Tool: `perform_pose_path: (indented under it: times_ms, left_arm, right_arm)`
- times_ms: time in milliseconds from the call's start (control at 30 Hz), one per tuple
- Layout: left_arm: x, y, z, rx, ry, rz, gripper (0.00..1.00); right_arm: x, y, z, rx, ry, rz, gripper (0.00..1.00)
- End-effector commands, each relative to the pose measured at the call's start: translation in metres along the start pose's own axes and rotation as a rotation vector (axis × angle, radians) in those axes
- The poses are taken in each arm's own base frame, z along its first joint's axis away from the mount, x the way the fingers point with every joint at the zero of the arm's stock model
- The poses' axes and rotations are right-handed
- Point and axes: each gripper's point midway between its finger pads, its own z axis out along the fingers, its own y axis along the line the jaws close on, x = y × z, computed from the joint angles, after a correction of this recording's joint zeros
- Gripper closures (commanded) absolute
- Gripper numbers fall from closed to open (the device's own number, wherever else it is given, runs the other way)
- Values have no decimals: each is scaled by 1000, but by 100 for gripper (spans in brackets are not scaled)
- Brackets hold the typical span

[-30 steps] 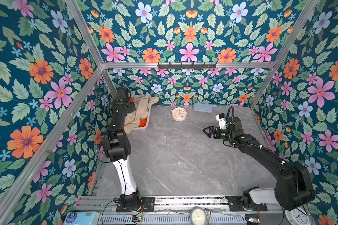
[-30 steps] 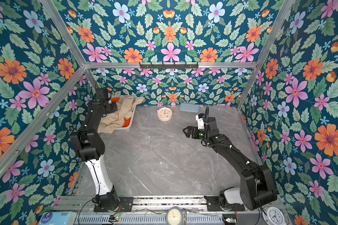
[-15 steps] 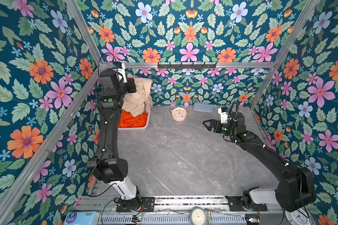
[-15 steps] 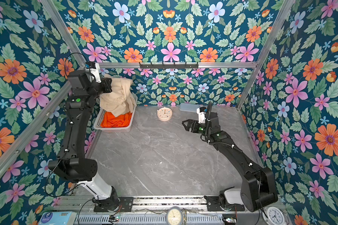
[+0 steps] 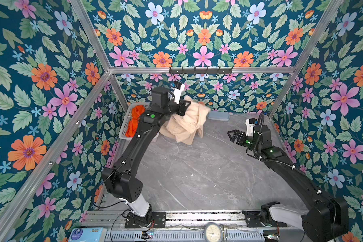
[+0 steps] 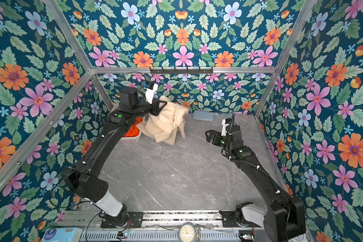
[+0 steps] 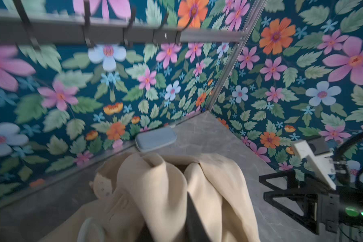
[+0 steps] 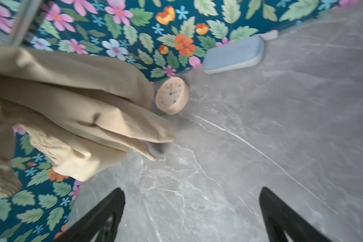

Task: Fold and stack the shorts
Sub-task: 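Grasp the beige shorts with the left gripper and lift them out of the basket, then lay the shorts on the table while the right gripper grasps the waistband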

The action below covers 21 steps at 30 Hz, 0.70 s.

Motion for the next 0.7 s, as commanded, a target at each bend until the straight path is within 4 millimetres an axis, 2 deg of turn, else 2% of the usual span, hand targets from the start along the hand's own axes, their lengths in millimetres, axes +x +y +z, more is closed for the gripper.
perform_pose_path:
  times_ms: [0, 133, 267, 400, 467, 500, 533, 600, 667]
  left_arm:
    - [30, 1, 16, 39, 0, -129, 0]
    - [42, 28, 3, -98, -41, -98, 0]
    - [67, 58, -6, -187, 27, -93, 0]
    - [120, 80, -10, -222, 146, -102, 4]
    - [154, 83, -8, -198, 218, -100, 7]
    - [168, 84, -7, -199, 246, -112, 9]
    - [182, 86, -5, -200, 274, -141, 10]
    - [203, 86, -3, -191, 312, -192, 11]
    - [217, 92, -4, -223, 328, -245, 12]
  right_arm:
    - [18, -20, -7, 80, 37, 47, 1]
    - [39, -17, -13, 49, 116, 62, 1]
    - [53, 5, -6, -75, 198, 73, 1]
    - [65, 17, 11, -100, 247, 56, 1]
    - [71, 21, 21, -89, 275, 67, 1]
    - [77, 30, 26, -117, 308, 58, 1]
    - [84, 43, 30, -158, 341, 8, 1]
    - [101, 54, 36, -118, 387, -122, 1]
    - [122, 73, 43, -141, 423, -254, 1]
